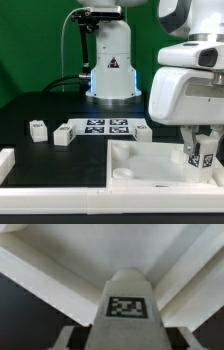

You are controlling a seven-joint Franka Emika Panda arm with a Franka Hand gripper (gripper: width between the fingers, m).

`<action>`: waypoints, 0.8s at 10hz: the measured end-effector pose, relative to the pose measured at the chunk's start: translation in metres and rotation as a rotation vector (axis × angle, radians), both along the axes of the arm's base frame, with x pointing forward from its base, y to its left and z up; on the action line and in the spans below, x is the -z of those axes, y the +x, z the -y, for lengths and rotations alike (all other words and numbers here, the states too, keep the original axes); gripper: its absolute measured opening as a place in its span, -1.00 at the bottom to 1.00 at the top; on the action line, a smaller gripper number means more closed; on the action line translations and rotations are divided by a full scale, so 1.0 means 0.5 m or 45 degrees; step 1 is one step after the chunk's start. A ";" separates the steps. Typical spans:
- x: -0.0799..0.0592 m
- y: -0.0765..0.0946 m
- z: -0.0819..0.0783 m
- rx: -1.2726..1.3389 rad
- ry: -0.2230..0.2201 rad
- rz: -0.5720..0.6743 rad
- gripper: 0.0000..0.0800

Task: Assemble one leg

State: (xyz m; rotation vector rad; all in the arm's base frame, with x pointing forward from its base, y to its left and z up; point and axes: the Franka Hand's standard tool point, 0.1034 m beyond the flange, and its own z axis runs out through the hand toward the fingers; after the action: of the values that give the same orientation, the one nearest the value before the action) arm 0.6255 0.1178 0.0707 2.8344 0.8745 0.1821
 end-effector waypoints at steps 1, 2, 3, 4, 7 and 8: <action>0.000 0.000 0.000 0.052 0.012 0.006 -0.25; 0.000 0.000 0.000 0.175 0.035 0.020 -0.25; 0.000 0.001 -0.002 0.328 0.067 0.049 -0.25; 0.002 0.001 -0.004 0.469 0.100 0.083 -0.25; 0.006 -0.002 -0.012 1.089 0.218 0.153 -0.25; 0.007 -0.001 -0.007 1.241 0.242 0.173 -0.25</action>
Offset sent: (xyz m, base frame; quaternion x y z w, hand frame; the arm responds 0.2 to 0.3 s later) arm -0.0007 -0.0094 0.0085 -0.0457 0.0549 0.2564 0.9639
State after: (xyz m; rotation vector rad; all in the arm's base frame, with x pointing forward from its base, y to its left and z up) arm 0.6251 0.1213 0.0674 2.9937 -0.6087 0.3148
